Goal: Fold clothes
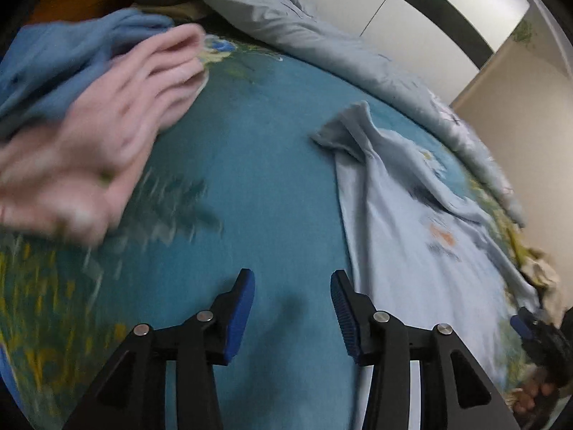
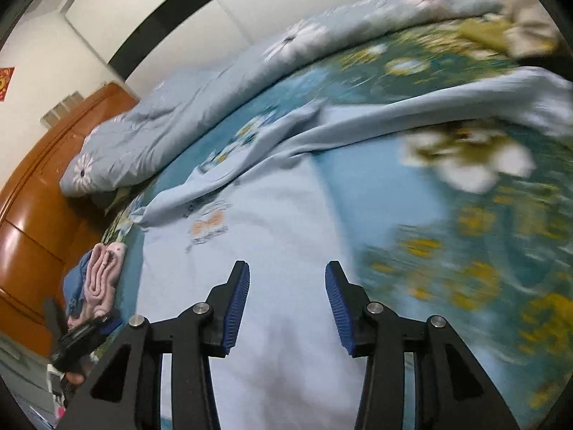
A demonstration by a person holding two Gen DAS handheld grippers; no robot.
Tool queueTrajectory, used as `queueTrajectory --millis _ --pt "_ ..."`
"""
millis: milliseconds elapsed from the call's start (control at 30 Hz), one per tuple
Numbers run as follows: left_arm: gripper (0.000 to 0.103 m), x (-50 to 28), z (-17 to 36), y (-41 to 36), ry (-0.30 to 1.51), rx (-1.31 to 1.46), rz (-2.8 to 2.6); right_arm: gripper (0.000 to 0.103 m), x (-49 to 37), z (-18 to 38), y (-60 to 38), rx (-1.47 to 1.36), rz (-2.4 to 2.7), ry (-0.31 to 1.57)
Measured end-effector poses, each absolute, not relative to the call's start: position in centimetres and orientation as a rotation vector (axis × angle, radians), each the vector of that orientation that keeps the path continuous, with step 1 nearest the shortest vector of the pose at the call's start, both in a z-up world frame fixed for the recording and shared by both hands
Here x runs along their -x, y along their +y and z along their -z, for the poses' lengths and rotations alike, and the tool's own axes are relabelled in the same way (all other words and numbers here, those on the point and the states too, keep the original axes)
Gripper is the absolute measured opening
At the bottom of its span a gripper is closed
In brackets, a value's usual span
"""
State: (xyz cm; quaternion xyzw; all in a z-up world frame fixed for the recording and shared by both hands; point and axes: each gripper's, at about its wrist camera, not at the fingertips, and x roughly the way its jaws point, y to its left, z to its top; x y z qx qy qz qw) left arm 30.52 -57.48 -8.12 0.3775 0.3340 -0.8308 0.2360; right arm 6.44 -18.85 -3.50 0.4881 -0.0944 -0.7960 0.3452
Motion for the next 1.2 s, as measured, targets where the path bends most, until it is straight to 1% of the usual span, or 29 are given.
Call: queueTrajectory --millis 233,300,400,567,633,667,733,767,833,867,933,1067,1200 --pt "0.048 -23.7 8.9 -57.5 0.615 -1.111 2.316 0.045 -3.1 4.4 -26.1 -1.269 1.983 -0.231" --pt "0.048 -22.8 9.0 -57.5 0.614 -1.128 2.336 0.045 -2.5 4.8 -27.5 -1.258 1.964 -0.218" --pt "0.048 -22.1 9.0 -57.0 0.616 -1.14 2.38 0.045 -1.5 5.7 -28.8 -1.265 1.92 -0.259" --pt "0.045 -19.8 9.0 -55.2 0.51 -1.177 2.395 0.045 -0.3 7.3 -29.4 -1.257 1.886 -0.361" --pt "0.035 -19.6 8.9 -55.1 0.509 -1.179 2.397 0.045 -0.3 8.0 -29.2 -1.244 1.866 -0.387" --pt "0.026 -19.6 8.9 -55.1 0.521 -1.179 2.402 0.045 -0.3 8.4 -29.1 -1.243 1.853 -0.39" --pt "0.012 -19.5 8.8 -55.1 0.568 -1.174 2.407 0.045 -0.4 8.8 -28.7 -1.237 1.829 -0.389" --pt "0.007 -19.4 8.8 -55.1 0.587 -1.173 2.405 0.045 -0.5 8.8 -28.5 -1.227 1.82 -0.387" --pt "0.006 -19.1 8.7 -55.1 0.608 -1.175 2.389 0.045 -0.6 8.6 -28.2 -1.21 1.818 -0.378" --pt "0.006 -19.1 8.5 -55.1 0.589 -1.172 2.38 0.045 -0.7 8.5 -28.1 -1.202 1.819 -0.373" --pt "0.006 -19.1 7.7 -55.0 0.524 -1.154 2.359 0.045 -0.7 8.8 -27.8 -1.201 1.807 -0.376" --pt "0.006 -19.1 5.3 -55.9 0.328 -1.115 2.288 0.045 -0.4 9.1 -27.2 -1.2 1.778 -0.421" --pt "0.006 -18.3 1.8 -57.6 0.028 -1.028 2.153 0.045 -0.5 9.1 -26.9 -1.2 1.775 -0.436"
